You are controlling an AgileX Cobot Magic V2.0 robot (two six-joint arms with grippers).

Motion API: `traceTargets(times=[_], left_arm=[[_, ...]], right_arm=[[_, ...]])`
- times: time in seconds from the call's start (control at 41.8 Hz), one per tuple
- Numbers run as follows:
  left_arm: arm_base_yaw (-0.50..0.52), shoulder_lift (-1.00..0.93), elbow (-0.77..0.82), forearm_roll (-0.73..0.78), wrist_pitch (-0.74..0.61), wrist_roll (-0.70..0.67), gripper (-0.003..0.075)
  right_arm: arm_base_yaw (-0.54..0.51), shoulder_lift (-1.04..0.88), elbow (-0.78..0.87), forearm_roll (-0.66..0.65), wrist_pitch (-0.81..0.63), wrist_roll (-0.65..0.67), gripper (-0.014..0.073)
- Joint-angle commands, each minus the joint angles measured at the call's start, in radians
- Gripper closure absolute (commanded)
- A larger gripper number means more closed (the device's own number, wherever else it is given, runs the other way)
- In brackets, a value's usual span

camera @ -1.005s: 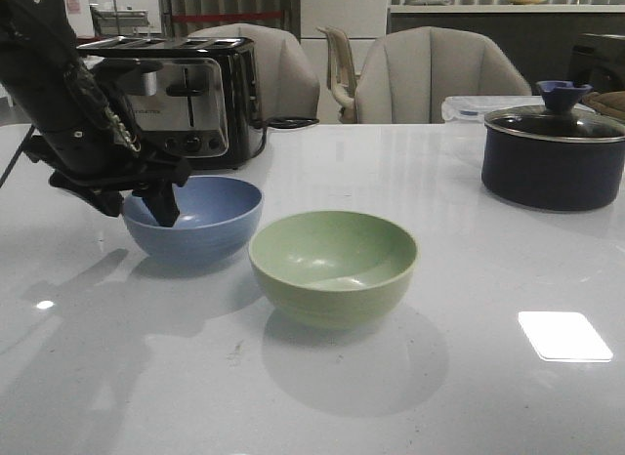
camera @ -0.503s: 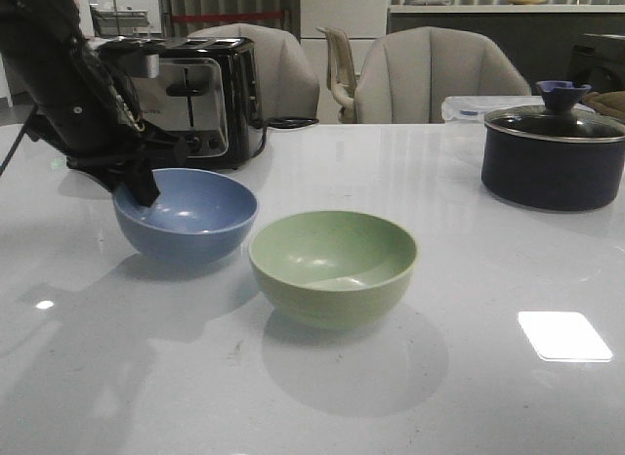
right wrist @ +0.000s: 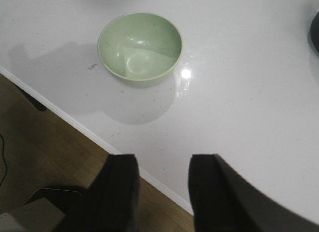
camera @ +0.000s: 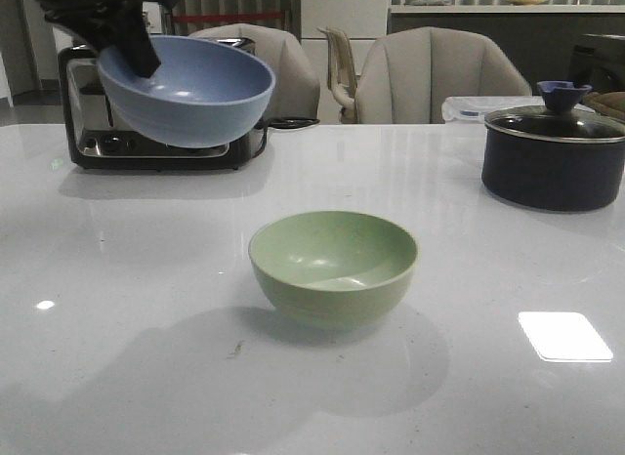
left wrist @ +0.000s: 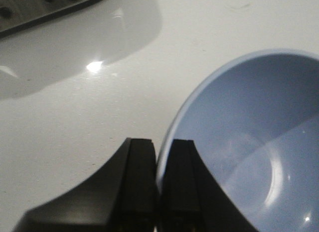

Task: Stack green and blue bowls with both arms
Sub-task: 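Lift the blue bowl with the left gripper over the green bowl, then lower the blue bowl into the green bowl and open the left gripper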

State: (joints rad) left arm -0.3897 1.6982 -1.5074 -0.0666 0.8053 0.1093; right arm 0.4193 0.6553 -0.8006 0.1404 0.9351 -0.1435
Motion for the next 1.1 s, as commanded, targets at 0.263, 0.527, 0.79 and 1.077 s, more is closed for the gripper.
traceTargets(times=[0.263, 0.527, 0.79, 1.077], left_arm=[[-0.182, 0.002, -0.035, -0.066, -0.064, 0.001, 0.0619], [-0.201, 0.103, -0.035, -0.104, -0.125, 0.001, 0.0619], [-0.201, 0.18, -0.033, -0.135, -0.133, -0.001, 0.0619], [-0.201, 0.194, -0.033, -0.152, -0.14, -0.001, 0.0468]], right_arm=[[-0.002, -0.002, -0.025, 0.002, -0.058, -0.011, 0.0215], [-0.002, -0.002, -0.025, 0.002, -0.058, -0.011, 0.0215], [-0.002, -0.002, -0.025, 0.002, -0.058, -0.011, 0.0215], [-0.002, -0.002, -0.025, 0.002, -0.058, -0.011, 0.0215]])
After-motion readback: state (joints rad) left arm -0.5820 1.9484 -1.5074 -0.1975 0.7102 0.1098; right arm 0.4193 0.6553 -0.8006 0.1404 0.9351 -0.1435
